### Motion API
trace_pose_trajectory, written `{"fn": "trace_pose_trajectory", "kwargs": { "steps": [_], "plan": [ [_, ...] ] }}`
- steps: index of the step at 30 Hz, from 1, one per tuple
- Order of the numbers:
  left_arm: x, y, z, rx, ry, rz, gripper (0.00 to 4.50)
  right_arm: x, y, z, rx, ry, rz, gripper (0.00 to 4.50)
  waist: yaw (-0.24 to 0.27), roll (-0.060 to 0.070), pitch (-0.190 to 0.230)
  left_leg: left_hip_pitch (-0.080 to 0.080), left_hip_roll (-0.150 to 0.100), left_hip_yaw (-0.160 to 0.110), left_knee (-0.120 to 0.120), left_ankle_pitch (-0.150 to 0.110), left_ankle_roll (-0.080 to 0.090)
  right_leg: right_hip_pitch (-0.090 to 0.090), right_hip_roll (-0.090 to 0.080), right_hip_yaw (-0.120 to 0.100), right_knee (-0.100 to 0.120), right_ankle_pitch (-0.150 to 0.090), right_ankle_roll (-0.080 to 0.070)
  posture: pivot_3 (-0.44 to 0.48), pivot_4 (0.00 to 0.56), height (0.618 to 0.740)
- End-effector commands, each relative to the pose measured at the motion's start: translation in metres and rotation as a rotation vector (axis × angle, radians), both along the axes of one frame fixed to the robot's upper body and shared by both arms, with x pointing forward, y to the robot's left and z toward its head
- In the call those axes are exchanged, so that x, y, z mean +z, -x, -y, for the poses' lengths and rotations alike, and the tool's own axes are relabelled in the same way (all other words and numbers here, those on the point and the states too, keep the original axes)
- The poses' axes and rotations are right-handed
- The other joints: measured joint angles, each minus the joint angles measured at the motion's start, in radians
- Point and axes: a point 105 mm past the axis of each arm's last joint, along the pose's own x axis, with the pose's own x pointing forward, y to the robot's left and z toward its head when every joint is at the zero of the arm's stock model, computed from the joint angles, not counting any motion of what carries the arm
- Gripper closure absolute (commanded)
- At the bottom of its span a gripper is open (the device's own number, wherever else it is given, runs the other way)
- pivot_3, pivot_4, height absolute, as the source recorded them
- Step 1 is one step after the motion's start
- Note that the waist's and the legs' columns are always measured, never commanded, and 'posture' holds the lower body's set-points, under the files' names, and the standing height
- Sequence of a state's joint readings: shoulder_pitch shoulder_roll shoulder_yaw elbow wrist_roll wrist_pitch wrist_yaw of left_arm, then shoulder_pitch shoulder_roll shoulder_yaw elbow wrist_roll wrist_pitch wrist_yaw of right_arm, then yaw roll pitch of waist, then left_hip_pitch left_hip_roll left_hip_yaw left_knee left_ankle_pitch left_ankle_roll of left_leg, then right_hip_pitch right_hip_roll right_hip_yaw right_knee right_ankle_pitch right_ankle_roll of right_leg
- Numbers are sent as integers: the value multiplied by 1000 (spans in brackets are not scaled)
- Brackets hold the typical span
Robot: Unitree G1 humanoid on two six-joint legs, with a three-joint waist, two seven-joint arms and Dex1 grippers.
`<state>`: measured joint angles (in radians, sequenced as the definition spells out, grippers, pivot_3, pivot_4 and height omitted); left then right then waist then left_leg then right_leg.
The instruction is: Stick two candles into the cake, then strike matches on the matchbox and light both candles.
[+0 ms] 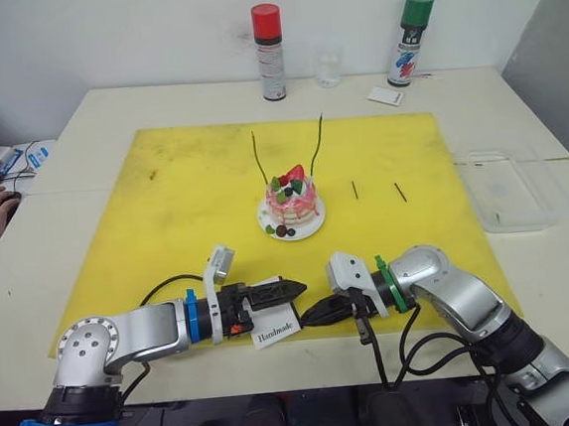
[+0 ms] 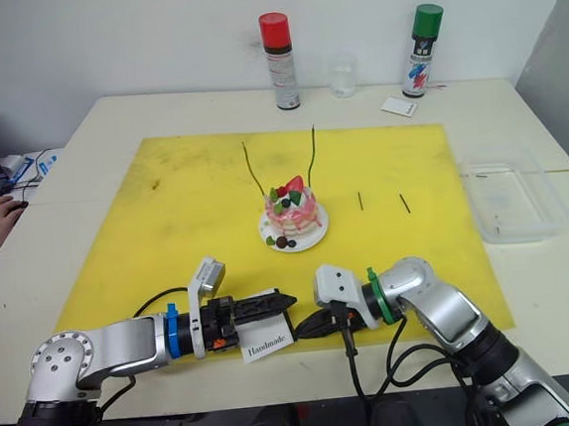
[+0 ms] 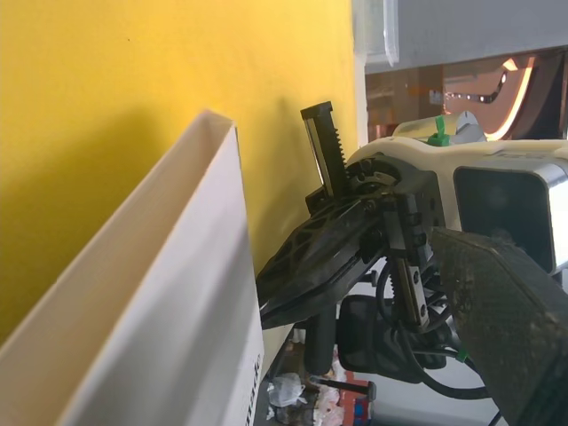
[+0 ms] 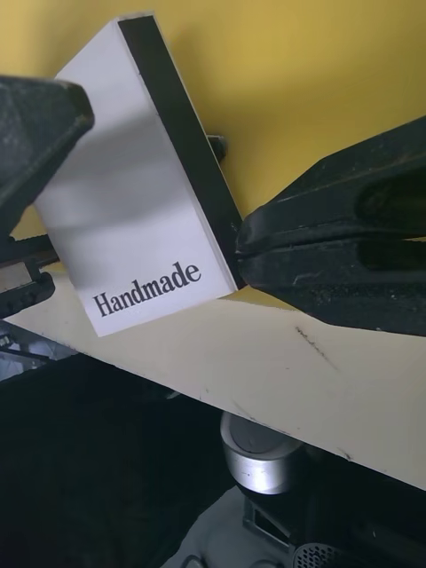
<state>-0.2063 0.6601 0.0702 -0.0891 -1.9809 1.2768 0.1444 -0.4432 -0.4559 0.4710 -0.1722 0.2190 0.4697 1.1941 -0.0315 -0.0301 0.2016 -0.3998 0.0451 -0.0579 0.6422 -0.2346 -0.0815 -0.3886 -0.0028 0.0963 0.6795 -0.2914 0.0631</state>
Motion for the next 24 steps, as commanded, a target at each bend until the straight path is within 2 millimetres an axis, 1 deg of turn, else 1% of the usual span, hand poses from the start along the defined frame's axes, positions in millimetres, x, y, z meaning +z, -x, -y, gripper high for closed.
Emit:
{"fn": "trace_pose_trajectory", "kwargs": {
  "steps": [1,4,7,8,10,12,14,21,22,24],
  "plan": [
    [-7,3,1,5,-28,-19,0,10,-4,-1,-9,-26,39,4460,0,0,0,0,0,0,0,0,0,0,0,0,0,0,0,0,150,740],
    [-7,4,0,6,-36,-17,0,5,-16,7,-51,7,89,4460,0,0,0,0,0,0,0,0,0,0,0,0,0,0,0,0,150,740],
    [-9,5,-2,22,-71,-13,0,5,-36,23,-133,30,140,4460,-1,0,0,0,0,0,0,0,0,0,0,0,0,0,0,0,150,740],
    [-10,4,-3,38,-76,-12,183,6,-42,28,-160,30,153,4491,-1,0,0,0,0,0,0,0,0,0,0,0,0,0,0,0,150,740],
    [-9,6,-3,40,-68,-5,613,10,-50,36,-196,26,161,4500,-1,0,0,0,0,0,0,0,0,0,0,0,0,0,0,0,150,740],
    [-7,7,-2,39,-64,2,1165,12,-53,41,-215,22,164,4500,-1,0,0,0,0,0,0,0,0,0,0,0,0,0,0,0,150,740],
    [-7,7,-2,41,-62,7,1815,14,-55,44,-225,18,166,4500,-1,0,0,0,0,0,0,0,0,0,0,0,0,0,0,0,150,740],
    [0,10,0,20,-30,32,3893,17,-54,43,-233,1,162,4500,-1,0,0,0,0,0,-2,0,0,-1,0,0,0,-1,-1,0,150,740],
    [2,10,0,12,-21,39,4143,18,-54,42,-236,-3,164,4500,-1,0,0,0,0,0,-2,0,0,-1,0,0,0,-1,-1,0,150,740],
    [9,11,1,-16,4,65,4472,21,-57,41,-251,-15,170,4500,-1,0,0,0,0,0,-2,0,0,-1,0,0,0,-1,-1,0,150,740]
  ]
}}
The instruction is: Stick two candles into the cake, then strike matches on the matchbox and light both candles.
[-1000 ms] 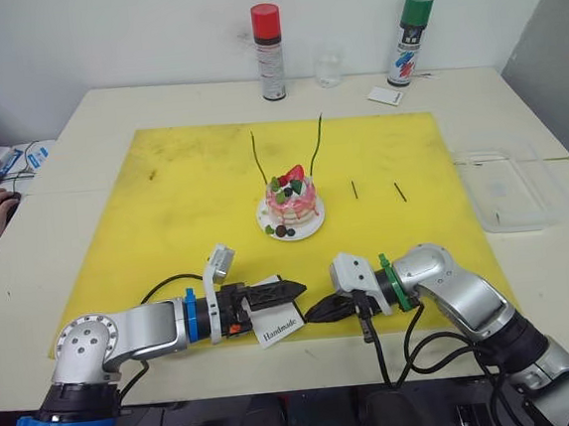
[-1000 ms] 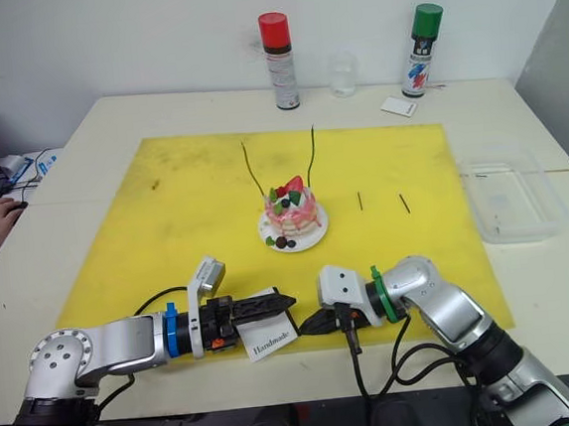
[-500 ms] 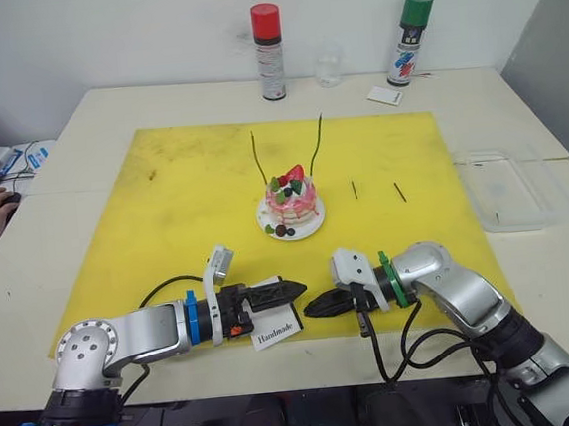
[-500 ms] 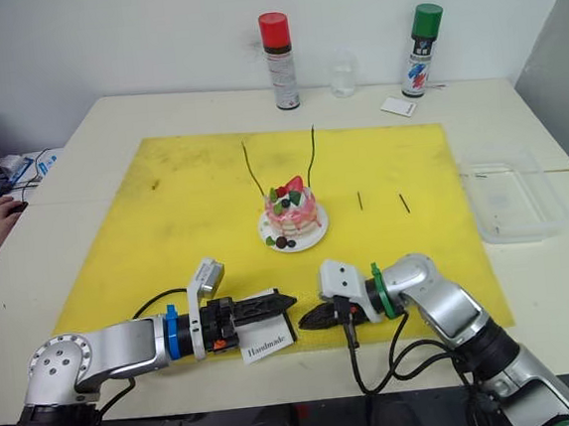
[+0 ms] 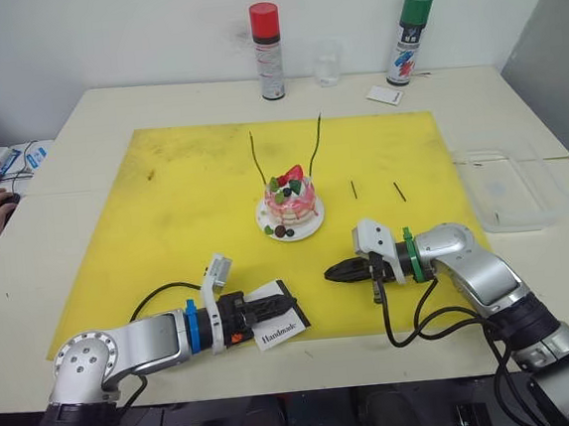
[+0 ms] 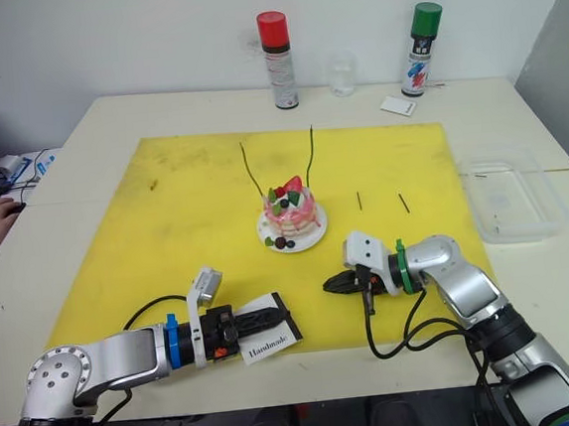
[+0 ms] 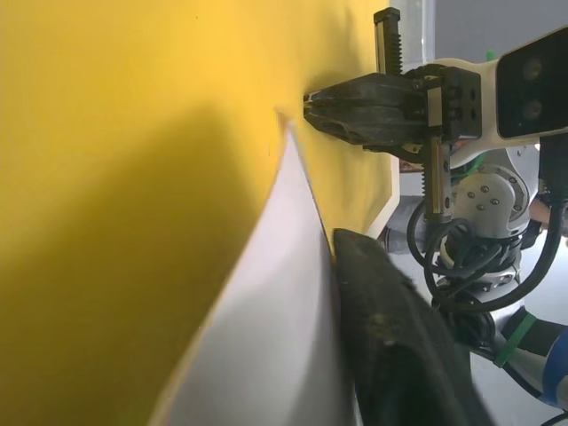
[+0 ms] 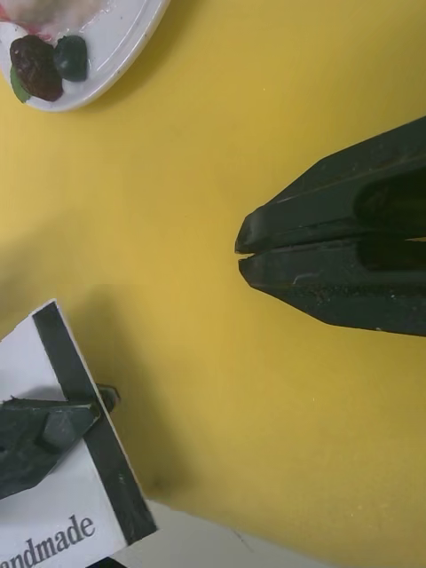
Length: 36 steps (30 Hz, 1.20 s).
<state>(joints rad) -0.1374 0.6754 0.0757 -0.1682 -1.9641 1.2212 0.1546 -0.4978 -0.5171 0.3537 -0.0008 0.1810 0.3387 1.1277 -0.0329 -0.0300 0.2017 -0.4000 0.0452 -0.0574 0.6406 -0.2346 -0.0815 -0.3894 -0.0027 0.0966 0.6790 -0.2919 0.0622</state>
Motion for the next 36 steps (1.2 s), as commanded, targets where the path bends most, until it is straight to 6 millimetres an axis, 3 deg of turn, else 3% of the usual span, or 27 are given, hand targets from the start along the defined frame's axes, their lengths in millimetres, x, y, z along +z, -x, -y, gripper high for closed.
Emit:
{"fn": "trace_pose_trajectory", "kwargs": {
  "steps": [1,6,10,13,16,23,28,36],
  "plan": [
    [17,5,3,-73,40,62,4472,15,-7,1,-36,-43,42,4500,0,0,0,0,0,0,0,0,0,0,0,0,0,0,0,0,150,740],
    [35,4,2,-160,47,122,4472,19,-12,7,-69,-49,49,4500,0,0,0,-1,0,0,0,0,0,0,0,0,0,0,0,0,150,740],
    [53,-1,7,-261,-100,209,4472,19,-16,13,-102,-45,60,4500,0,0,1,-1,0,0,-1,0,0,-1,0,0,0,0,0,0,150,740],
    [63,-20,18,-305,-222,332,4472,23,-23,17,-148,-57,81,4500,2,-1,1,-2,0,0,-1,0,0,-1,0,-1,-1,0,0,0,150,740],
    [58,-39,28,-339,-279,377,4472,25,-28,19,-180,-61,92,4500,0,-1,1,-1,-1,1,-1,0,0,-1,0,0,-2,0,0,0,150,740],
    [38,-44,37,-390,-173,212,4472,24,-25,21,-197,-62,94,4500,-13,-1,1,-2,0,0,-6,0,0,-5,1,0,-1,2,-5,0,150,740],
    [33,-45,31,-385,-156,121,3256,23,-23,22,-204,-63,91,4500,-17,-1,1,-4,0,0,-9,0,0,-8,1,0,0,2,-5,0,150,740],
    [26,-43,8,-338,-195,18,818,23,-24,17,-200,-68,89,4500,-21,-1,1,-4,0,0,-8,0,0,-8,0,-1,1,2,-5,0,150,740]
  ]
}}
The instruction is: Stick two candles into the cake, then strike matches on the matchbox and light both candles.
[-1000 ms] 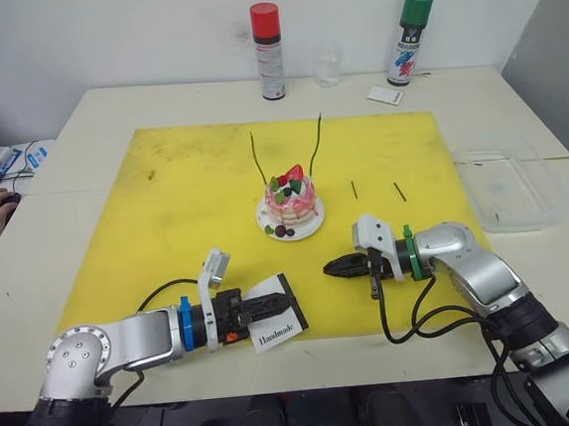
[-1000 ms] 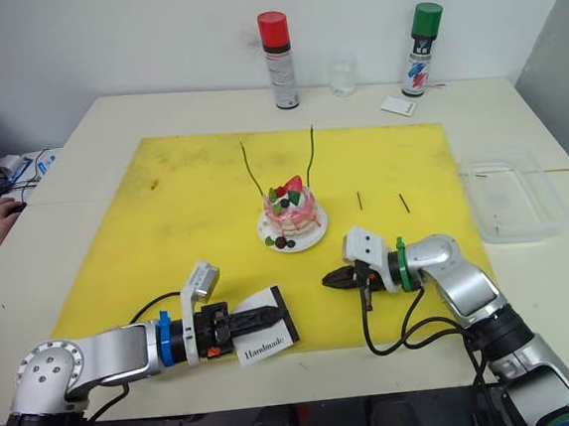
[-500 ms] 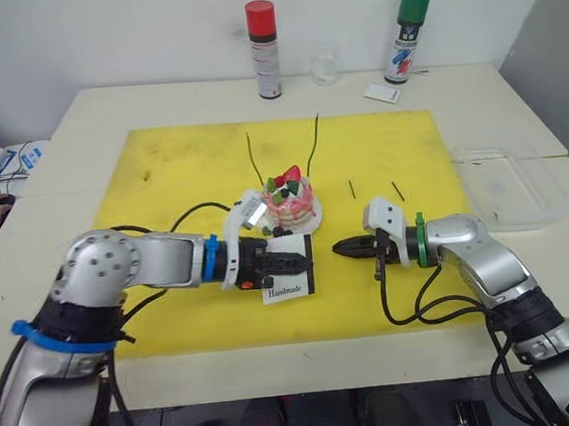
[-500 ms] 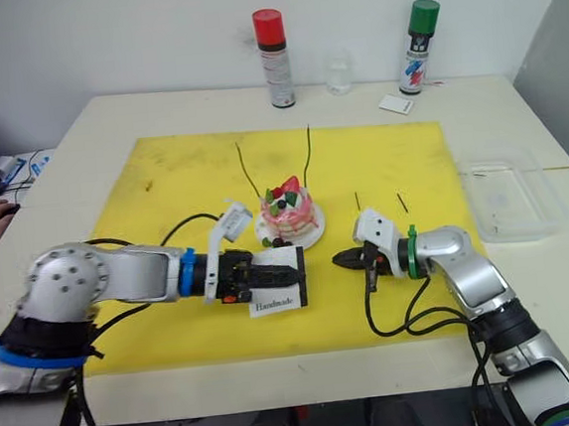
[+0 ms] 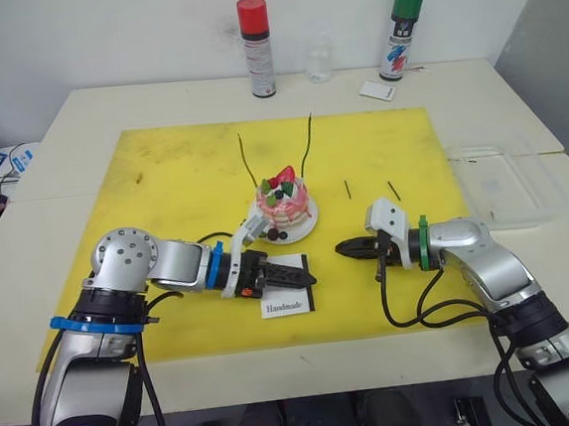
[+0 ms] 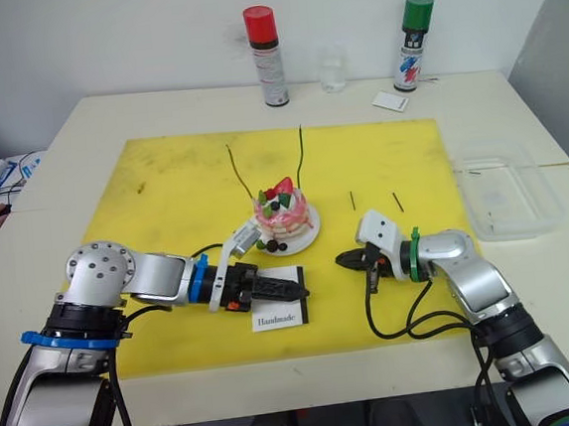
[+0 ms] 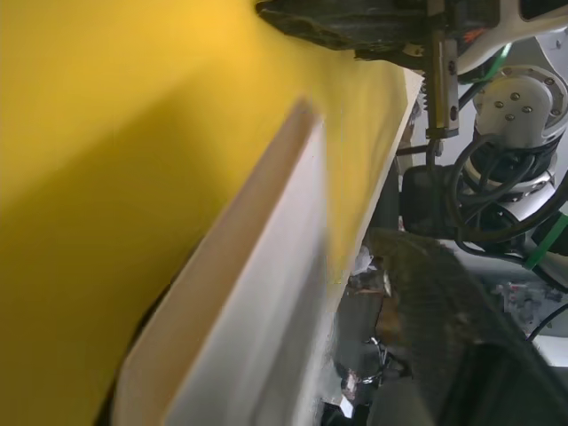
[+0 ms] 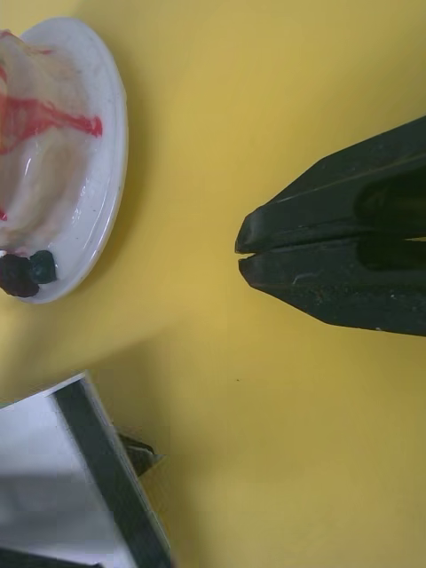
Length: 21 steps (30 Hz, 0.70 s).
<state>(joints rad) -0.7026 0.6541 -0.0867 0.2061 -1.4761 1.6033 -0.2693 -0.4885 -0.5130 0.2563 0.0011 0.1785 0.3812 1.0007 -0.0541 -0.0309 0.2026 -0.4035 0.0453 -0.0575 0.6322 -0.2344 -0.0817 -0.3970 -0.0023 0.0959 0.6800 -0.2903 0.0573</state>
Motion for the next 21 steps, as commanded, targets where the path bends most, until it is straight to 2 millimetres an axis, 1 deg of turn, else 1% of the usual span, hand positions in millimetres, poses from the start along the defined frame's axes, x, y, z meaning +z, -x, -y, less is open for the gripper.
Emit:
{"fn": "trace_pose_trajectory", "kwargs": {
  "steps": [1,3,7,11,15,18,21],
  "plan": [
    [1,2,-13,29,-17,-22,641,10,0,-3,10,-18,39,4500,-1,0,0,0,0,0,0,0,0,0,0,0,0,0,0,0,150,740],
    [-1,4,-15,38,-32,-37,117,9,0,-4,11,-19,39,4500,-3,0,0,0,0,0,0,0,0,0,0,0,0,0,0,0,150,740],
    [-1,3,-19,61,-46,-54,117,8,2,-5,20,-20,35,4500,-3,0,0,1,0,0,0,0,0,1,0,0,0,0,0,0,150,740],
    [-2,1,-27,113,-69,-65,117,7,4,-5,24,-18,34,4500,-3,0,0,2,0,0,0,0,0,1,0,0,1,0,0,0,150,740],
    [4,7,-34,144,-53,-69,117,6,5,-4,23,-17,33,4500,-8,0,0,2,1,0,0,0,0,1,0,1,1,0,0,0,150,740],
    [0,11,-38,171,-51,-69,117,6,6,-4,22,-18,32,4500,-4,0,0,2,1,0,0,0,0,1,0,0,1,0,0,0,150,740],
    [-4,12,-37,199,-37,-59,117,5,6,-5,23,-19,31,4500,-3,0,0,2,0,0,0,0,0,2,0,0,1,0,0,0,150,740]
  ]
}}
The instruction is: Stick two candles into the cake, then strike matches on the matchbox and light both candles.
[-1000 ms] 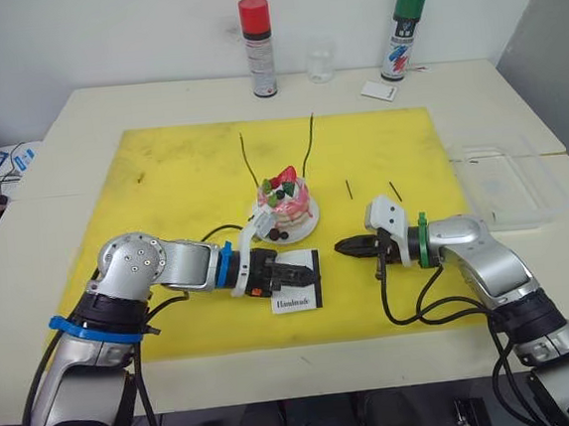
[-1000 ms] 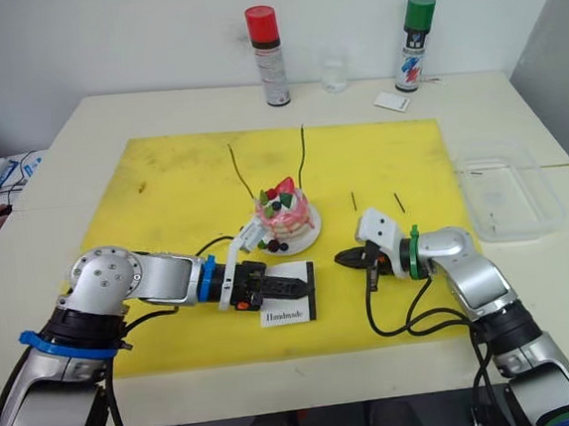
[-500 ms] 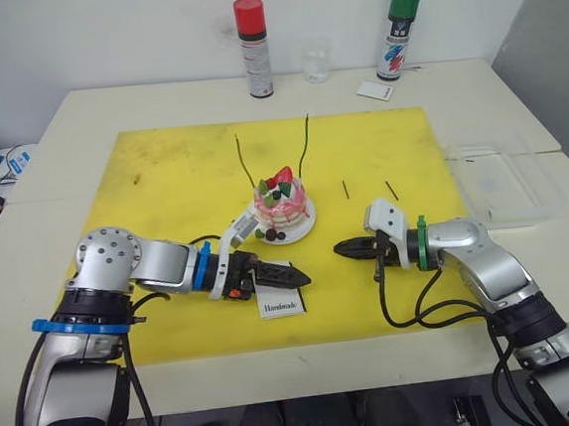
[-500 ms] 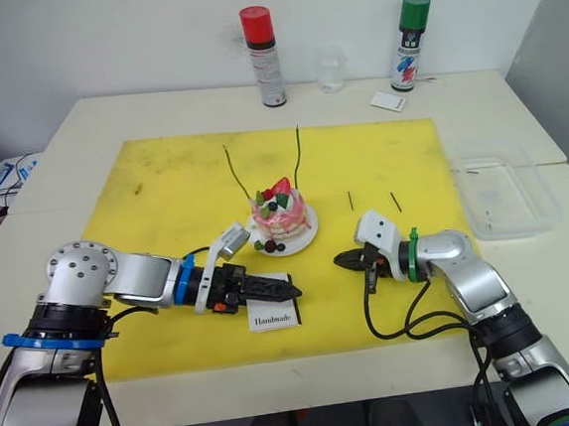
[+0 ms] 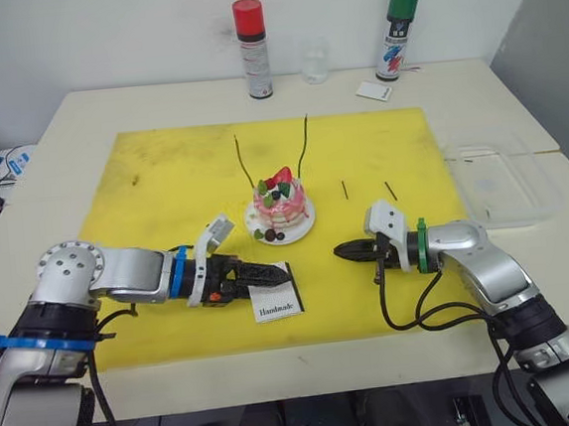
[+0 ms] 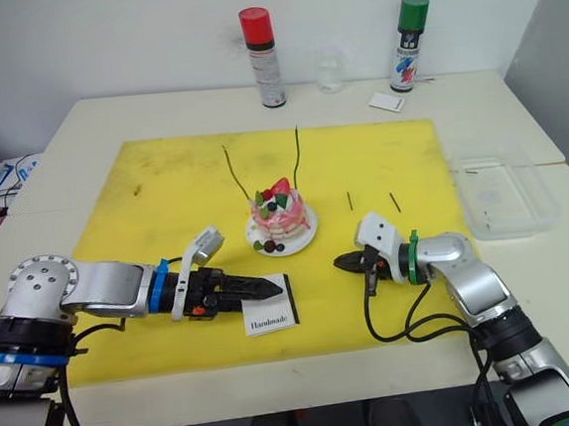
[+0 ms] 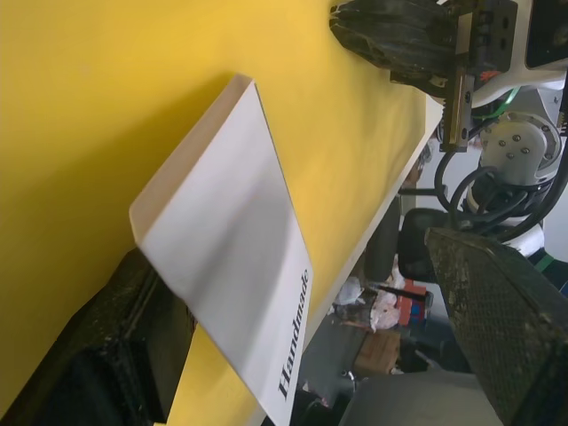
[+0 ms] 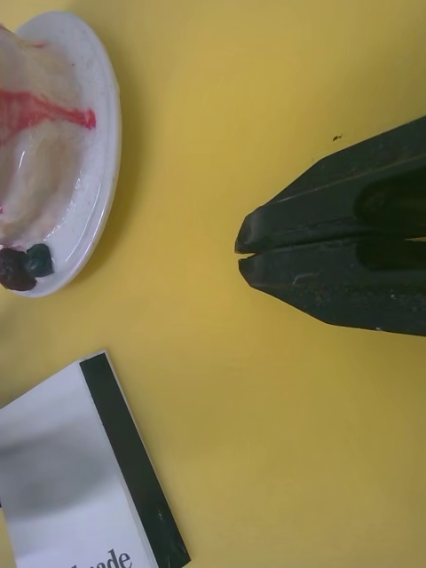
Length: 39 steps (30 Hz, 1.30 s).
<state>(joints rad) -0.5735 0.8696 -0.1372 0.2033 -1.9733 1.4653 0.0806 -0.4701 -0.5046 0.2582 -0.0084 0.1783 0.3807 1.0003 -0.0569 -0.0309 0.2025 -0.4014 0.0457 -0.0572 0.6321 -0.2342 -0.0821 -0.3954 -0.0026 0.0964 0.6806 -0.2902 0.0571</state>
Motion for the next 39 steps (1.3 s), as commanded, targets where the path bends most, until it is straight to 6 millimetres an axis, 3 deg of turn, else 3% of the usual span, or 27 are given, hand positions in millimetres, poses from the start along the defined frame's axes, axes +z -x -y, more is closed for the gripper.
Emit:
{"fn": "trace_pose_trajectory", "kwargs": {
  "steps": [1,11,18,26,31,39],
  "plan": [
    [-5,4,0,19,-15,17,117,9,2,-3,18,-12,42,4500,0,0,0,0,0,0,0,0,0,0,0,0,0,0,0,0,150,740],
    [-12,5,19,147,94,79,117,10,3,-4,19,-17,42,4500,23,0,0,1,-1,0,2,0,0,4,-1,0,-1,0,0,0,150,740],
    [-26,21,33,130,115,48,117,6,29,-10,156,16,-2,4500,29,0,-1,2,-2,-1,5,0,0,6,-1,-1,-1,0,0,0,150,740],
    [-28,19,40,105,114,27,117,-4,47,-29,223,14,-37,4500,31,0,-1,1,-2,-1,8,0,0,7,-2,-1,-1,0,1,0,150,740],
    [-32,22,39,98,102,13,117,-11,45,-44,203,-6,-28,4500,30,0,-1,2,-2,-1,9,0,0,7,-1,-1,-1,1,1,0,150,740],
    [-34,26,35,96,96,6,117,-8,33,-34,170,8,2,4500,30,0,-1,2,-2,-1,10,0,0,8,-1,-1,-1,0,1,0,150,740]
  ]
}}
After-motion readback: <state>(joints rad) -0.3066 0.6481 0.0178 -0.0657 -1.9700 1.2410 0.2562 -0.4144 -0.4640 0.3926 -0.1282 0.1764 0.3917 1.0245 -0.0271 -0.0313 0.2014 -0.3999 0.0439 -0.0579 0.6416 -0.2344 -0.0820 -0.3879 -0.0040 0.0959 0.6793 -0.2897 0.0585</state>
